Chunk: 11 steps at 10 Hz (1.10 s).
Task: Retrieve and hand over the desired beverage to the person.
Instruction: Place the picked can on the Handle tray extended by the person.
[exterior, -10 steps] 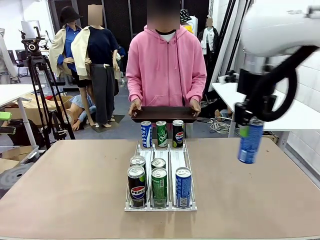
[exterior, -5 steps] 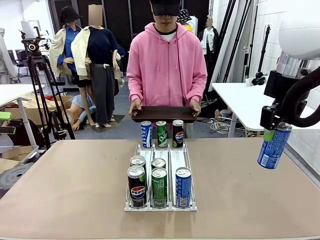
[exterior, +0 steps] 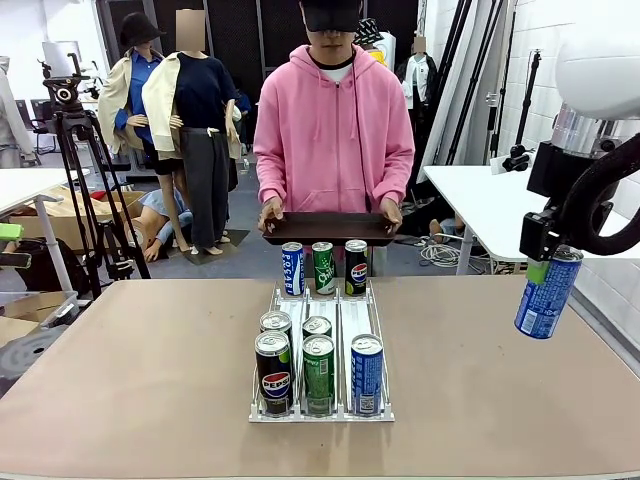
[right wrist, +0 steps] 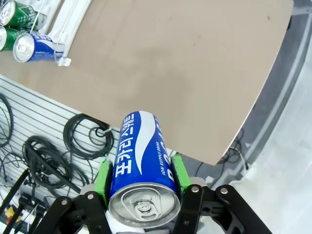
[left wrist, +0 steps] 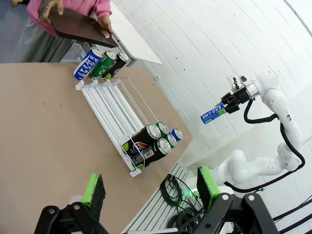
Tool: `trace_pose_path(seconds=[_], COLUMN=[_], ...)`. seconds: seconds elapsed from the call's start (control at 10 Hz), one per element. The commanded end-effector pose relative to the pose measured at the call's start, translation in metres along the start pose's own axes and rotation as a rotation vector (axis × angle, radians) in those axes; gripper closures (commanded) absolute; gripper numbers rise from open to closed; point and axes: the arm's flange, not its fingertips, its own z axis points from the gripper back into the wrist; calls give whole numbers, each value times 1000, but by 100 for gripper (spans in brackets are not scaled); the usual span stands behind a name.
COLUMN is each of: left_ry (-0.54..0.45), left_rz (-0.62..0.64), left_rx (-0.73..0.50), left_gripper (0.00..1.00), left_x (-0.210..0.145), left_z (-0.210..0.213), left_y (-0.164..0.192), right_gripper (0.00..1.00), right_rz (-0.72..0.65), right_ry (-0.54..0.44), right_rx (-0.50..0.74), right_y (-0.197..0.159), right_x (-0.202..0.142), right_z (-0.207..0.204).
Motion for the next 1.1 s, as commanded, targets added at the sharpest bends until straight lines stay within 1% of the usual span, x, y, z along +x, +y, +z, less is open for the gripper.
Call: trace_pose_path(seconds=[0.0,1.0], left_ry=[-11,-11], left_rz=[-3,-3], left_rx=[-15,-15], left_gripper=[0,0], left_x=[0,0], left_z=[2,2], left_y=[-1,-1], right_gripper=[100,100], right_rz=[-5,-5], right_ry=[-1,-1], right_rx=[-1,-1], right_y=[1,1], right_x=[-1,-1], right_z=[0,0])
